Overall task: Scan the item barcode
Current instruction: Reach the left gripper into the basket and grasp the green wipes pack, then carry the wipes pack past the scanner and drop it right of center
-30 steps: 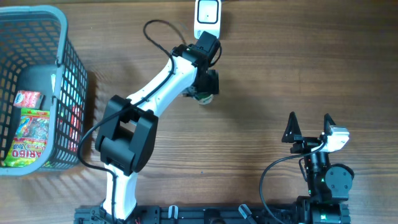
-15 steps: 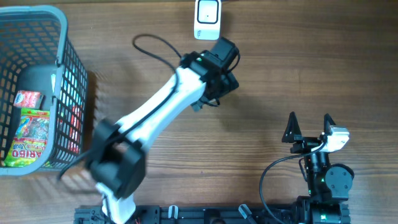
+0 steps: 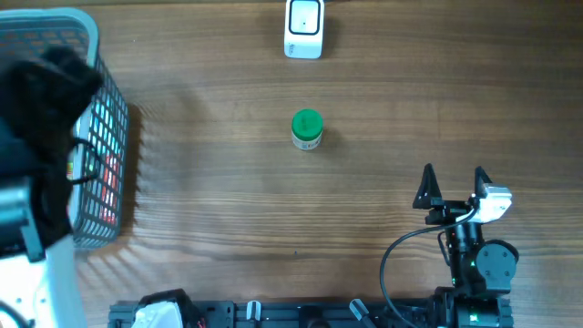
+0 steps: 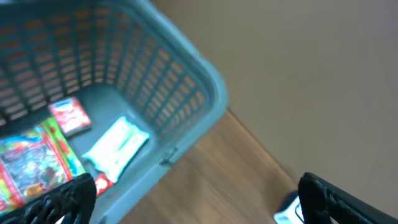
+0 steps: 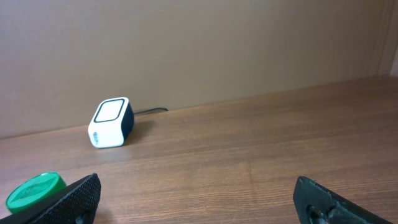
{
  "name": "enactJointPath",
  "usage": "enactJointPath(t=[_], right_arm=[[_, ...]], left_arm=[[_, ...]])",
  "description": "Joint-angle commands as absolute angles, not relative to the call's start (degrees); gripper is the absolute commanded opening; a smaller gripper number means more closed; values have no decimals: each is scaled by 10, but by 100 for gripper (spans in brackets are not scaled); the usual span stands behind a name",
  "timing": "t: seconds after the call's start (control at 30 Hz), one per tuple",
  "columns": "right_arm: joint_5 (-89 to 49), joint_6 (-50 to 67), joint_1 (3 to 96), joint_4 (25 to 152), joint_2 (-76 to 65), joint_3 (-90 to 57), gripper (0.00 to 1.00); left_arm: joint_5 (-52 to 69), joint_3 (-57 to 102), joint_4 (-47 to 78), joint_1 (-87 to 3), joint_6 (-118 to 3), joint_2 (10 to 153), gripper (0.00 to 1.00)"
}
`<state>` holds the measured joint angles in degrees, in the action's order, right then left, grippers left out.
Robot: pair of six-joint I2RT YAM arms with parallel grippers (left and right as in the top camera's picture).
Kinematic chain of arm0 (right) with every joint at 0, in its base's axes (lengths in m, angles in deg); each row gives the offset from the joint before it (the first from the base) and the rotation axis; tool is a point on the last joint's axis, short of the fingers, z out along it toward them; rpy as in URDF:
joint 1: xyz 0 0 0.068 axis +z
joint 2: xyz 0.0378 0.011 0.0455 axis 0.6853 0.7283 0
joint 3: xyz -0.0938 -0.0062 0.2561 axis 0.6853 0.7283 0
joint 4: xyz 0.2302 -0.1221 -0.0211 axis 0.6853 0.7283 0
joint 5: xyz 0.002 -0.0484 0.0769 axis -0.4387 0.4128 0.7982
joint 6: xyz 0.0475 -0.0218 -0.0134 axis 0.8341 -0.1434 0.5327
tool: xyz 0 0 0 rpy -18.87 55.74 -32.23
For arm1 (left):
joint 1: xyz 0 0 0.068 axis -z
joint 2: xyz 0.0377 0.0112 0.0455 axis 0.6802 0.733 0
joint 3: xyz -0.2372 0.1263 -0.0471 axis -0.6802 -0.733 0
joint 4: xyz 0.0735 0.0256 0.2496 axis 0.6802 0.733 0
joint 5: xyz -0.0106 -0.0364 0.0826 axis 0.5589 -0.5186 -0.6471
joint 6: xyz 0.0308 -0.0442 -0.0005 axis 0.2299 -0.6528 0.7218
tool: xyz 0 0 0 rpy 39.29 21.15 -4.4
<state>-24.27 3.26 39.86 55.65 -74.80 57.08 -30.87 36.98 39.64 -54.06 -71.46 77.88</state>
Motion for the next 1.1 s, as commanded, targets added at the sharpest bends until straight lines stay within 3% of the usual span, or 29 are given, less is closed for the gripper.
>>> enactJointPath(t=[0.0, 0.07, 0.17, 0.37, 0.47, 0.73, 0.77, 0.83, 0.87, 0.9, 0.97, 1.07], right_arm=[[-248, 37, 400, 555, -752, 571, 100], [-248, 37, 400, 555, -752, 571, 100], [-248, 37, 400, 555, -752, 571, 100], [-248, 37, 400, 555, -752, 571, 100], [-248, 37, 400, 555, -752, 571, 100], [-248, 37, 400, 555, -752, 571, 100], [-248, 37, 400, 555, -752, 571, 99], [-248, 37, 400, 555, -752, 571, 100], [-248, 37, 400, 555, -752, 571, 100], [-248, 37, 400, 555, -752, 571, 100], [-248, 37, 400, 555, -752, 571, 100], [-248, 37, 400, 555, -752, 571, 100]], left_arm=[[-76, 373, 397, -726, -706, 846, 100], [-66, 373, 397, -788, -696, 913, 100], [-66, 373, 380, -805, -661, 1005, 100], [-30, 372, 319, -786, -405, 1182, 100], [-12, 372, 319, -786, -341, 1219, 100], [-1, 372, 319, -786, -320, 1333, 96], [-2, 372, 319, -786, -316, 1342, 90], [-2, 372, 319, -786, -304, 1347, 67], [-2, 372, 319, -786, -305, 1348, 24], [-2, 372, 319, -786, -305, 1348, 13], [-2, 372, 319, -786, -305, 1344, 4], [-2, 381, 322, -787, -305, 1304, 4]])
